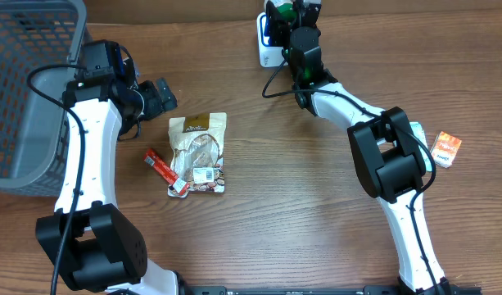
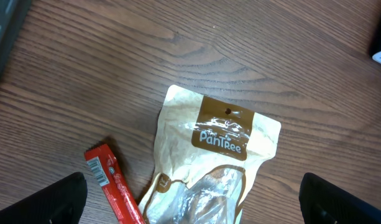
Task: Scan the item barcode
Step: 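Carry the jar to the white scanner and hold it there, then carry the jar right and set it beside the wipes packet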
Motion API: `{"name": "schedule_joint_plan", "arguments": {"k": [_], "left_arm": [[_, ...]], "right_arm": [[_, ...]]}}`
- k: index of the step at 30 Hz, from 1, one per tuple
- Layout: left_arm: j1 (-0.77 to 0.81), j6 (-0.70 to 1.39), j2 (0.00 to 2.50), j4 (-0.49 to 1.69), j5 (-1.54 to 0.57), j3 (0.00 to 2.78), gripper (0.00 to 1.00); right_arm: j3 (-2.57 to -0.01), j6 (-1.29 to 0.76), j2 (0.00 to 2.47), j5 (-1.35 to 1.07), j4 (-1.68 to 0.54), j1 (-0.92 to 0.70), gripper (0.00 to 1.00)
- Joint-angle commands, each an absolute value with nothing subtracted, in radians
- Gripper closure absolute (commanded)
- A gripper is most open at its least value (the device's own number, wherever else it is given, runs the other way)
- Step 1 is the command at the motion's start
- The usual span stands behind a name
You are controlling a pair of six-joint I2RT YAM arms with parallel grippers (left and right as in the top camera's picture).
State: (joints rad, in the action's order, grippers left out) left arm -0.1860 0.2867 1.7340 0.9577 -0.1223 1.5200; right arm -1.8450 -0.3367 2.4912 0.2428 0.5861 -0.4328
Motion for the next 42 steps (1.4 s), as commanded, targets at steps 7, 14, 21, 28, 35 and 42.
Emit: {"name": "schedule_joint_plan", "arguments": {"k": [7,14,21,28,35,42], "left_arm": [[-0.189,0.3,1.728,0.957,-0.12,1.534,0.0],[-0.189,0.3,1.728,0.957,-0.12,1.534,0.0],[-0.189,0.3,1.728,0.957,-0.12,1.534,0.0],[-0.189,0.3,1.728,0.957,-0.12,1.534,0.0],[-0.189,0.3,1.728,0.957,-0.12,1.534,0.0],[-0.189,0.3,1.728,0.957,-0.12,1.534,0.0]], "right_arm": [[-1.885,-0.222,2.498,0.254,0.625,-0.451,0.96],[-1.887,-0.16,2.502,0.269,0.624,-0.463,0.96],[-1.887,-0.159,2.486,0.276,0.652,-0.464,0.96],[-1.887,-0.159,2.332,0.276,0.56,-0.476,0.96],[-1.887,-0.206,2.093,0.268,0.128,-0.48,0.96],[-1.887,-0.213,1.909,0.268,-0.397,-0.456,0.96]]}}
